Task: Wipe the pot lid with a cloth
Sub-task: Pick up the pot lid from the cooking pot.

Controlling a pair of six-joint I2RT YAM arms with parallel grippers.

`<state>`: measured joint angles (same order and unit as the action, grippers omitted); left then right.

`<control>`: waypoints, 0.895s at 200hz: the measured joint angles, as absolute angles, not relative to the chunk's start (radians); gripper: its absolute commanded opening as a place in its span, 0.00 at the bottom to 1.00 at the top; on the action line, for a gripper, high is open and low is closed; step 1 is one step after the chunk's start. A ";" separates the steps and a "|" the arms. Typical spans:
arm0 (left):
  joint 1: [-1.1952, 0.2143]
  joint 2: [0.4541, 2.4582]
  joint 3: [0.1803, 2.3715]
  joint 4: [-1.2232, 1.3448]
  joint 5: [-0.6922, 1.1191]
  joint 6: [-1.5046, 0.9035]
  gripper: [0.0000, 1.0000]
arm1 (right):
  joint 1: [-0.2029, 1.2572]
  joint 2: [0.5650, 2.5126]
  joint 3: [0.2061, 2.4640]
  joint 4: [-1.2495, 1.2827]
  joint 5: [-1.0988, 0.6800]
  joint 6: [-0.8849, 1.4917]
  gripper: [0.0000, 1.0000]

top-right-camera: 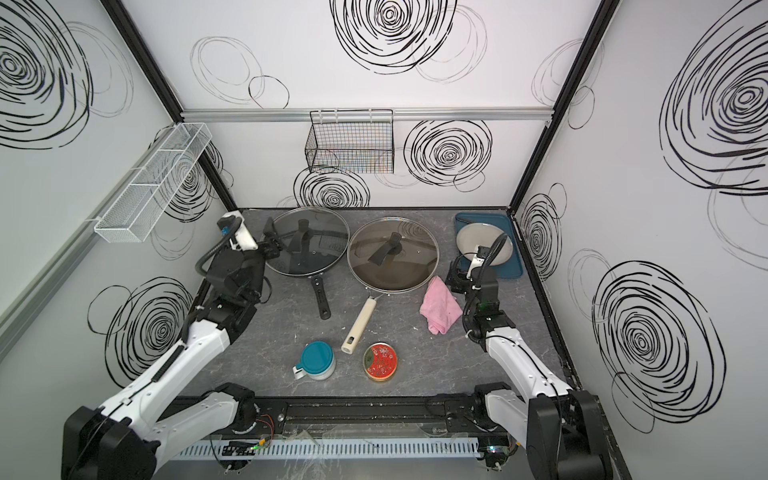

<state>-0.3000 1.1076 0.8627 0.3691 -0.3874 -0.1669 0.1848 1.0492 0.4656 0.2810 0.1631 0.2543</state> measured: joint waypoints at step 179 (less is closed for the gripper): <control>-0.585 2.351 2.397 -0.686 0.000 -0.126 0.75 | 0.278 0.949 0.406 0.093 -0.027 0.442 0.85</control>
